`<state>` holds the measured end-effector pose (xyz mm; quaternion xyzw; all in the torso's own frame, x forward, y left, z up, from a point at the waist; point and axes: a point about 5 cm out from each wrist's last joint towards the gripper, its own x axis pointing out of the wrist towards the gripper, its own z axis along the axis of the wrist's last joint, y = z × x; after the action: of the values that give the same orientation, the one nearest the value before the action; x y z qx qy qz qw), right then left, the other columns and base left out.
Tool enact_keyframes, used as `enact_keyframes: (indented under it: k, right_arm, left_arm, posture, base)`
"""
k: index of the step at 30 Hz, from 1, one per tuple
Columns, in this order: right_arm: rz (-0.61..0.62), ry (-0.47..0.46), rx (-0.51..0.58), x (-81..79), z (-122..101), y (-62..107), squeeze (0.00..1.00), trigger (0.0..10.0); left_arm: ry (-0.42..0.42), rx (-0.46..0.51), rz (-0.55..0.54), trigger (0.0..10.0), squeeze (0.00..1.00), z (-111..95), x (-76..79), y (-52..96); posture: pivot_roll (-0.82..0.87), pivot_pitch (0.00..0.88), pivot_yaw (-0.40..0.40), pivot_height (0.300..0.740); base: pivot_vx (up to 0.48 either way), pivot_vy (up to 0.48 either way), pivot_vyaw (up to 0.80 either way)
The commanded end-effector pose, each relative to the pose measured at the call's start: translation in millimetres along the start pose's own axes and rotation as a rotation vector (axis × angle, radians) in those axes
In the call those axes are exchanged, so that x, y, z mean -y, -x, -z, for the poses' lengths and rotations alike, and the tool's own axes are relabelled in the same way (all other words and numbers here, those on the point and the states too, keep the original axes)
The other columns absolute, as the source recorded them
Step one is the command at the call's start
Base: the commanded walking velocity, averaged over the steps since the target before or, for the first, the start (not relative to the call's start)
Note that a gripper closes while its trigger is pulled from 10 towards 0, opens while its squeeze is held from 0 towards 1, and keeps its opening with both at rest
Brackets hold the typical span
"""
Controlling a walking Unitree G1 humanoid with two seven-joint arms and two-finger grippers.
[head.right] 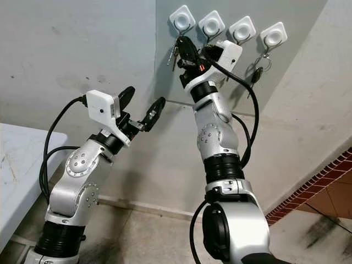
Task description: Hang keys on a hook
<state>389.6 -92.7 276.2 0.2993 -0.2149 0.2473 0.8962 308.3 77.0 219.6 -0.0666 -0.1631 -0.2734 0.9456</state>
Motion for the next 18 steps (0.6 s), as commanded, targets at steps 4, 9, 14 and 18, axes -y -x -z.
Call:
enact_keyframes:
  k: [4,9,14,18]
  right_arm:
    - [0.057,-0.115,0.021,8.0,-4.8,1.2,0.0,10.0]
    - [0.051,-0.124,0.028,8.6,-5.2,3.6,0.0,10.0]
    - [0.052,-0.195,0.008,9.1,-1.9,6.2,0.0,10.0]
    - [0.049,-0.253,-0.006,9.0,0.7,8.0,0.0,10.0]
  left_arm:
    - [0.005,0.011,-0.01,10.0,0.0,-3.7,1.2,1.3]
    - [0.008,0.012,-0.009,10.0,0.0,-3.6,1.7,1.8]
    - [0.012,0.009,-0.008,10.0,0.0,-3.2,2.6,2.3]
    - [0.015,0.009,-0.007,10.0,0.0,-3.4,3.6,2.5]
  posture:
    - [0.01,0.093,-0.075,0.74]
    - [0.01,0.091,-0.074,0.74]
    - [0.01,0.09,-0.073,0.74]
    - [0.01,0.092,-0.075,0.74]
  base:
    - [0.0,0.0,0.0]
    - [0.0,0.0,0.0]
    - [0.0,0.0,0.0]
    - [0.0,0.0,0.0]
